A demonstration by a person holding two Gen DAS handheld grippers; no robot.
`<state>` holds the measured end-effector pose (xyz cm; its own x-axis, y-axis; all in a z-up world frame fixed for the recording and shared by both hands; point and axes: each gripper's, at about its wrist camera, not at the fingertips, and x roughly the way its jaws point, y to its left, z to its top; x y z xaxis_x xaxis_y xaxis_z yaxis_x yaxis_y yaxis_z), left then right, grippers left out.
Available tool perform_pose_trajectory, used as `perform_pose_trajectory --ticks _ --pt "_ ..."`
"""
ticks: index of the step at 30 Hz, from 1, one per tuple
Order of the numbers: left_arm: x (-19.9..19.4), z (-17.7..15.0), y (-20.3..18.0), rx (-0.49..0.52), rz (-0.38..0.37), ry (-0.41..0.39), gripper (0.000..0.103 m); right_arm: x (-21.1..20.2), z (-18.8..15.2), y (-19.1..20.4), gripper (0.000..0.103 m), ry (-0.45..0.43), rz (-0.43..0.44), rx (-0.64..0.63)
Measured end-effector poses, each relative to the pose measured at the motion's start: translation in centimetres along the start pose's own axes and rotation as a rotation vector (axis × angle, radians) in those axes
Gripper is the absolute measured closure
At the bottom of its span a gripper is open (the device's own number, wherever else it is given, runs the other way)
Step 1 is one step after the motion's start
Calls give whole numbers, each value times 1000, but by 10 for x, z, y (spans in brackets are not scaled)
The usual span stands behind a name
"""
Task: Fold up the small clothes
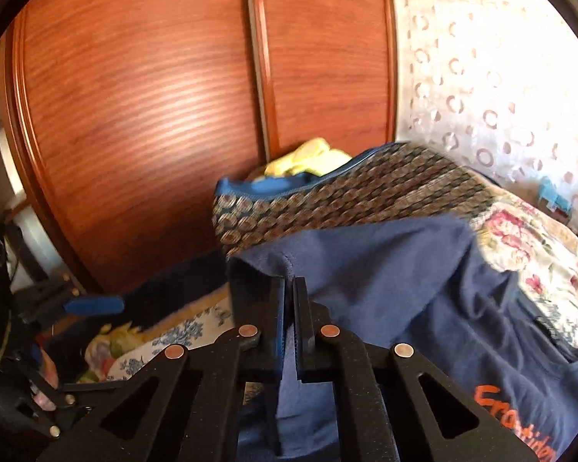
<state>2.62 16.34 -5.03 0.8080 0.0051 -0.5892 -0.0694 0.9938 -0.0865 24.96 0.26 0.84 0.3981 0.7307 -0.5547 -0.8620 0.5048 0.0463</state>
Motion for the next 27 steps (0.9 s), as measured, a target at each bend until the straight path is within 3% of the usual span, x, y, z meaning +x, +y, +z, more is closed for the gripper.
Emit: perform_pose_trajectory --ticks 6,11,14,17,24,27 --pt "2 5 -13 22 -16 -2 22 -53 -20 -54 99 -90 -105 124" --pt "9 8 -28 45 -35 4 22 -55 -63 -112 99 21 -277 217" --pt "15 9 -37 59 -49 15 22 -40 -84 -137 88 123 -346 256" --pt "23 10 -45 78 -52 29 22 -35 -93 -149 86 141 -452 231" --pt "42 16 -57 89 -60 52 22 -33 -97 -148 68 100 -404 261" --pt "52 20 -64 96 -69 59 22 -51 -109 -148 66 80 -356 272"
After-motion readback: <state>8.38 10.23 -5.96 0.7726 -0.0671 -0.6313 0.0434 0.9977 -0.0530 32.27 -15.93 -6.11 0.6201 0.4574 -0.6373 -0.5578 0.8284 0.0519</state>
